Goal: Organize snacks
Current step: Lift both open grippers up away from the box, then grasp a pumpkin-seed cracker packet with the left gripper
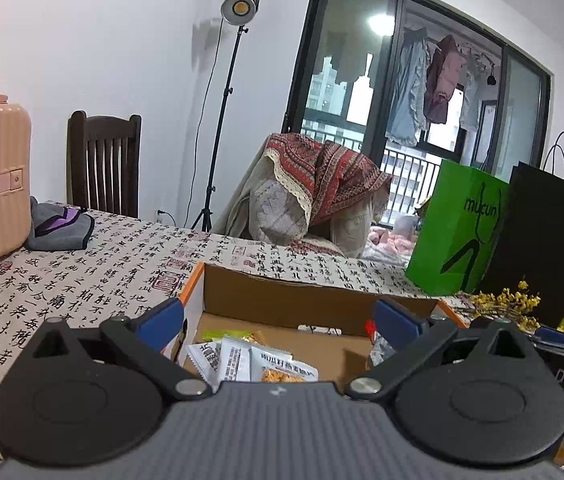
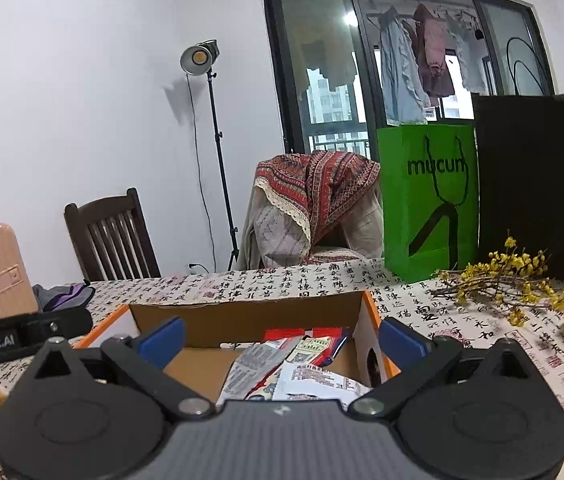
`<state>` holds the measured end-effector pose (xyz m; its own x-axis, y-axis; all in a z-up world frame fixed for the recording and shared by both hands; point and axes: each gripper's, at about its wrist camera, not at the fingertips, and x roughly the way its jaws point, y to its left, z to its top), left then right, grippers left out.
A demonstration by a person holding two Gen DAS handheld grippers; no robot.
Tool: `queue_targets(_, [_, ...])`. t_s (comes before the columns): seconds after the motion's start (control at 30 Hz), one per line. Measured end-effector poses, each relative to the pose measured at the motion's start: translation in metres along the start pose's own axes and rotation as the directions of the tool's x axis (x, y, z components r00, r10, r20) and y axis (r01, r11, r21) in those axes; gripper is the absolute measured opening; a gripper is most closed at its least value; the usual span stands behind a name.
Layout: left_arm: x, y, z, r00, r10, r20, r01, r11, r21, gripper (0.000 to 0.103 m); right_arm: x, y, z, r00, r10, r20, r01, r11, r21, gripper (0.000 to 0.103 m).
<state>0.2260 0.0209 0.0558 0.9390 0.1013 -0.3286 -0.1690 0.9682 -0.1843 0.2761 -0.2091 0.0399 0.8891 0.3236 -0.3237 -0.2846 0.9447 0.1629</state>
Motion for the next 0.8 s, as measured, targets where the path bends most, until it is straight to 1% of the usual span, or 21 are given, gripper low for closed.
queue_targets(0.17, [-0.016,-0.001,0.005,0.999,-0.028,-0.019,0.028,1.000,-0.004,0.103,-0.022,-0.001,-0.002,1.000,-0.010,-0.004,0.010,1.000,-0.024,0.103])
queue_targets(0.33, [-0.037,-0.006,0.001,0.999,-0.048,-0.025,0.048,0.998,0.040,0.103,-0.049,-0.009,-0.013,0.999,-0.028,-0.018,0.028,0.999,-0.047,0.103])
queue_targets(0.53, [-0.057,-0.012,-0.018,0.995,-0.072,-0.072,0.079,0.992,0.099,0.103,-0.080,-0.019,-0.034,0.998,-0.052,-0.034,0.049,0.997,-0.064,0.103])
queue_targets(0.63, [-0.065,-0.013,-0.030,0.991,-0.086,-0.099,0.097,0.989,0.110,0.103,-0.092,-0.022,-0.045,0.997,-0.061,-0.046,0.058,0.995,-0.077,0.103])
queue_targets(0.8, [-0.072,-0.012,-0.050,0.984,-0.086,-0.153,0.106,0.986,0.132,0.103,-0.108,-0.028,-0.067,0.994,-0.077,-0.079,0.070,0.993,-0.091,0.103])
